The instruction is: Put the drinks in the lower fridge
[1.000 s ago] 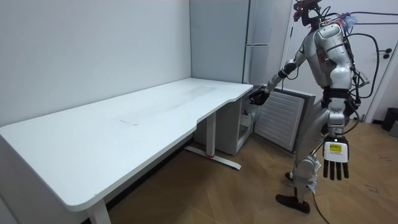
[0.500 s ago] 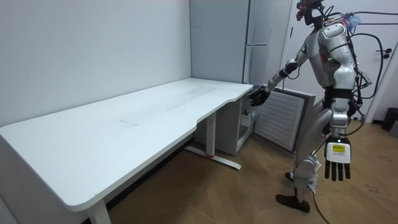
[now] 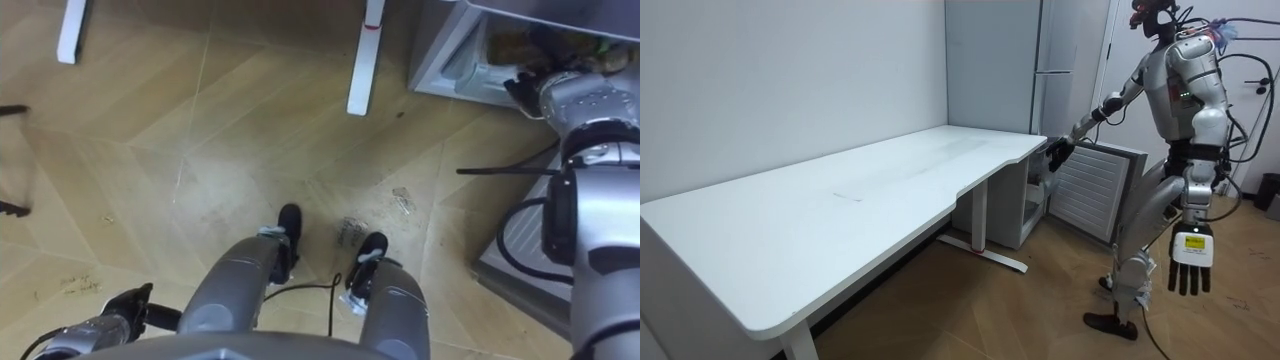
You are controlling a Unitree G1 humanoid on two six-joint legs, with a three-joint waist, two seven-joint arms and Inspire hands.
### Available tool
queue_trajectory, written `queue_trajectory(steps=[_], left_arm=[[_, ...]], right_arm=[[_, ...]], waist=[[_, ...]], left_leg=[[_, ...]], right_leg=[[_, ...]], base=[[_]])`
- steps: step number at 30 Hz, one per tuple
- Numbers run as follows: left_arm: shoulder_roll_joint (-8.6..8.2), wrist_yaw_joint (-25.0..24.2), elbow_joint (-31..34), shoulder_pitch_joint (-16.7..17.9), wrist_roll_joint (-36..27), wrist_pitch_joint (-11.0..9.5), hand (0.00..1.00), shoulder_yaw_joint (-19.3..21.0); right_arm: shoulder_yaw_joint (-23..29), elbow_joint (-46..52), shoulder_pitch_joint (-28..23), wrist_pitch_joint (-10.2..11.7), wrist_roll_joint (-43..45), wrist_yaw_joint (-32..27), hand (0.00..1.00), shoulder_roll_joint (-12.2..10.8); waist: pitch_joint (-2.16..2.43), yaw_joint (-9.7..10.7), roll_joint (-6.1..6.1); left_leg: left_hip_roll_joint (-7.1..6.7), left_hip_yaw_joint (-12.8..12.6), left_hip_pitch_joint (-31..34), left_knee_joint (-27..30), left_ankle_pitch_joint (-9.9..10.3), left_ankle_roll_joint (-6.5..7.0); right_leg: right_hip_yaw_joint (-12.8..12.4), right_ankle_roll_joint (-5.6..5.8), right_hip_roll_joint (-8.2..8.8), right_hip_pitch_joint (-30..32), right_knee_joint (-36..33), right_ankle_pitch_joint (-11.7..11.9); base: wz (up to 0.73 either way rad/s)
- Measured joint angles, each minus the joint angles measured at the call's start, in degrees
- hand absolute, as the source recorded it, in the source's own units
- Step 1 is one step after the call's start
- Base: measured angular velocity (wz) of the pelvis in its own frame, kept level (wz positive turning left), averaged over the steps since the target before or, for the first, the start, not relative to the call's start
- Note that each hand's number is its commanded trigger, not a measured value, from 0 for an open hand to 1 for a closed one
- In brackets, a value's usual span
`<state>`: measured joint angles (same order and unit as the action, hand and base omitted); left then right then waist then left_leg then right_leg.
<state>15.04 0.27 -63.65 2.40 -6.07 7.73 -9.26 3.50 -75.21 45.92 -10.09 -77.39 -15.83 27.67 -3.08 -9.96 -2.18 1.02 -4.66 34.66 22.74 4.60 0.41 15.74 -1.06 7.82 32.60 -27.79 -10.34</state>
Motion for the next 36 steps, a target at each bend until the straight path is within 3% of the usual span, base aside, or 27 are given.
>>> queue_trajectory(steps=[11,14,28,36], left_arm=[[0.00,1.88,0.00,0.71,0.01,-0.60,0.00,-0.02],[-0.01,2.02,0.00,0.87,0.01,-0.61,0.00,-0.04],[-0.01,2.40,-0.09,0.99,0.59,-0.73,0.00,0.09],[-0.13,0.04,-0.13,0.84,0.43,-0.87,0.00,0.02]], right_arm=[[0.07,0.16,0.32,0.75,-1.57,-2.47,0.00,0.61],[0.07,0.17,0.32,1.96,-1.63,-2.82,0.00,1.00],[0.15,0.14,-0.08,1.98,-0.85,-2.79,0.00,1.20],[-0.14,0.25,-4.01,2.04,4.88,3.64,0.00,1.02]], waist=[[0.87,-0.10,1.42],[0.87,0.08,1.42],[0.79,0.30,1.53],[0.72,0.89,1.53]], left_leg=[[0.09,-0.01,-0.05,0.77,-0.11,0.09],[0.09,-0.05,-0.09,0.76,-0.15,0.11],[0.07,-0.03,-1.36,0.12,-0.16,0.11],[-0.53,-0.01,-5.76,-2.87,-0.22,0.13]], right_leg=[[-0.02,-0.19,0.08,-0.01,-0.97,0.09],[-0.08,-0.19,0.07,-0.02,-0.95,0.09],[0.22,-0.19,0.02,-1.27,-0.17,0.11],[0.03,0.35,0.14,-5.16,1.82,-0.10]], base=[[0.00],[0.00],[0.00],[0.01]])
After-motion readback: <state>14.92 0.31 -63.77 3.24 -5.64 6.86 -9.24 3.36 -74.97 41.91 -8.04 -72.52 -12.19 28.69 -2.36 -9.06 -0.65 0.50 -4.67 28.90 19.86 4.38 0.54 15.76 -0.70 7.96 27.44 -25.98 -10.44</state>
